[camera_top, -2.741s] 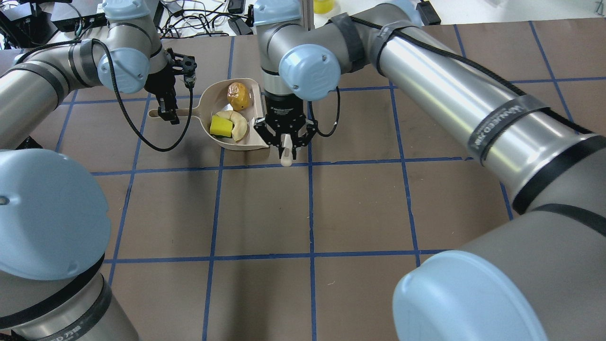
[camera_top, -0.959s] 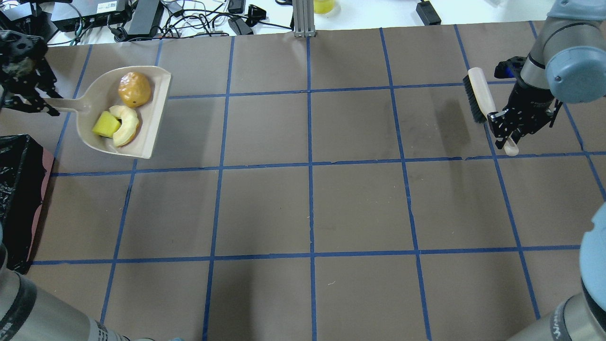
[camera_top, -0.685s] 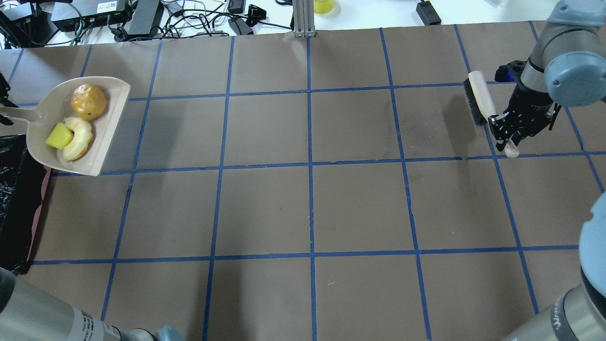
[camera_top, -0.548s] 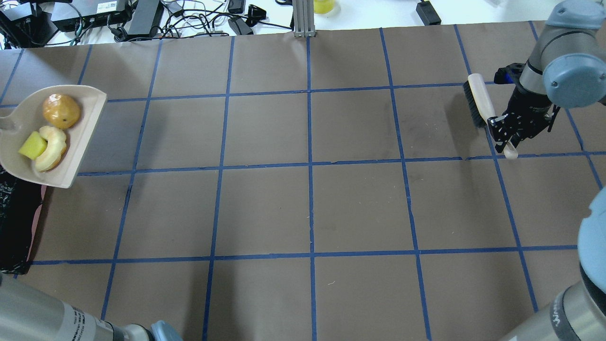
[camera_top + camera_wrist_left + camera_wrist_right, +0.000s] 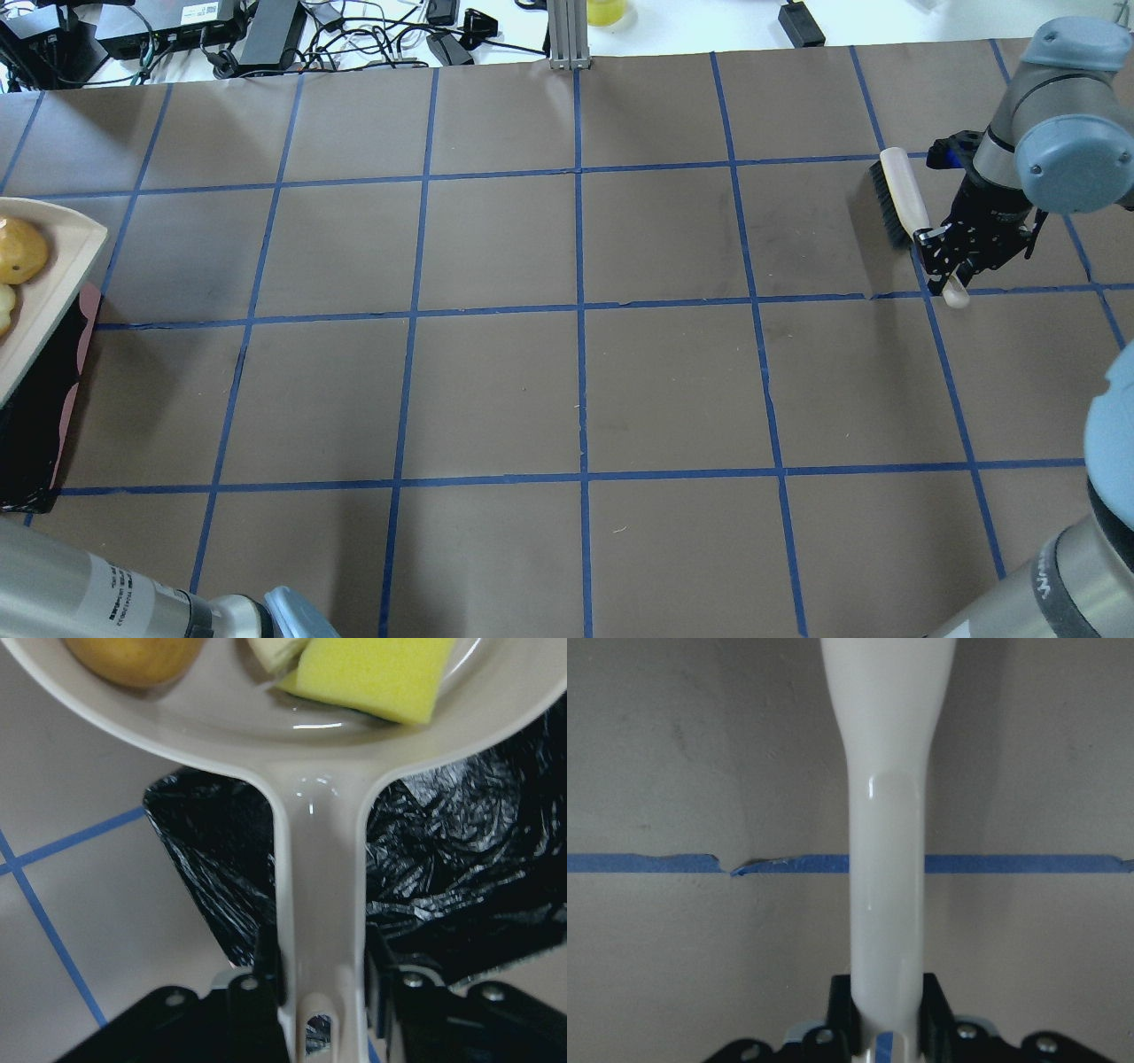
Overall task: Sweep and dump trash into bin
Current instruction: 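Tilt the dustpan over the black bin with the left gripper to dump the trash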
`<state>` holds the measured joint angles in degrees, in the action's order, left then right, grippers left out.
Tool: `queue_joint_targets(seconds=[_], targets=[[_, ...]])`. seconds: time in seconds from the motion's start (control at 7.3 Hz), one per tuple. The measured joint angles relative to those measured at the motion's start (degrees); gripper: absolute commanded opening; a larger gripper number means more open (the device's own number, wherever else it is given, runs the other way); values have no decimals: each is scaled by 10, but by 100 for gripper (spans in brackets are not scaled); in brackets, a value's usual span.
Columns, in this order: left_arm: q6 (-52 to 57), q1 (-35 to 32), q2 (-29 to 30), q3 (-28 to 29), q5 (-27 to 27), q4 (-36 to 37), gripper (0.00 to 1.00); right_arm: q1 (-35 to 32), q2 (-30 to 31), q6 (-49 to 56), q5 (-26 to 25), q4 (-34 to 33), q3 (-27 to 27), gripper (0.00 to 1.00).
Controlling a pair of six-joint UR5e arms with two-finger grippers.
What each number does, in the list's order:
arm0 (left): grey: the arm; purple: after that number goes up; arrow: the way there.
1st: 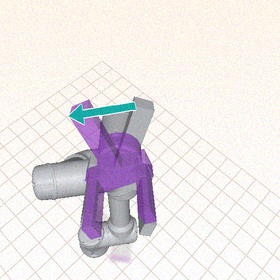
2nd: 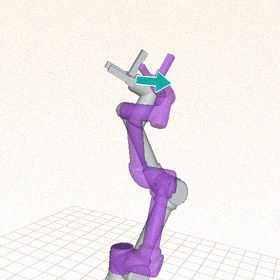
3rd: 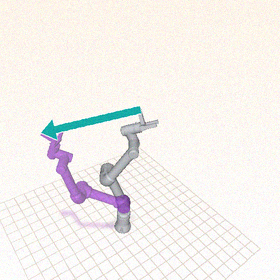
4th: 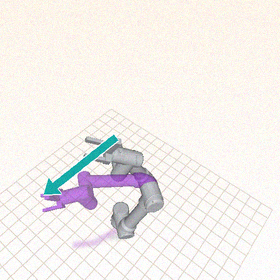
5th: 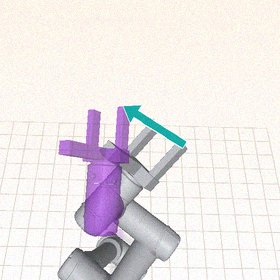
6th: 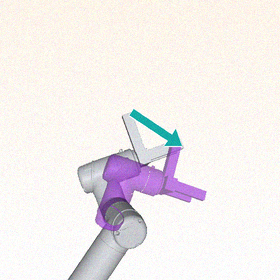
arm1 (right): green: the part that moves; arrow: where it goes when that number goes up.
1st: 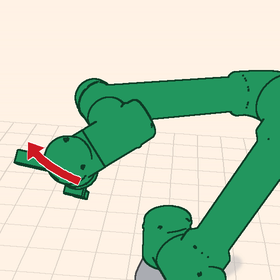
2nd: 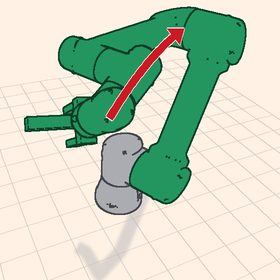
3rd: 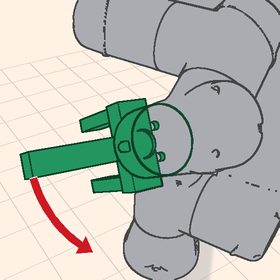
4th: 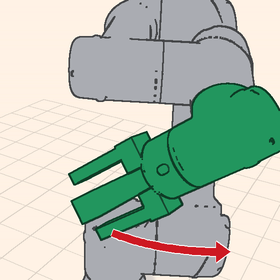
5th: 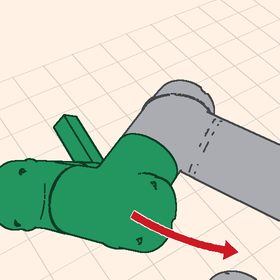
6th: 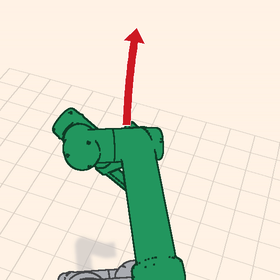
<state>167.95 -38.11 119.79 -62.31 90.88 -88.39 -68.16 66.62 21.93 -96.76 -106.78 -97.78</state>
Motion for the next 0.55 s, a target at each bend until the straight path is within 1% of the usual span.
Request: queue_joint_targets(seconds=[0.14, 0.55], targets=[[46, 20, 15, 18, 2, 14, 17, 0, -1, 0, 0, -1, 0, 43], [147, 38, 51, 53, 2, 76, 17, 0, -2, 0, 0, -1, 0, 62]])
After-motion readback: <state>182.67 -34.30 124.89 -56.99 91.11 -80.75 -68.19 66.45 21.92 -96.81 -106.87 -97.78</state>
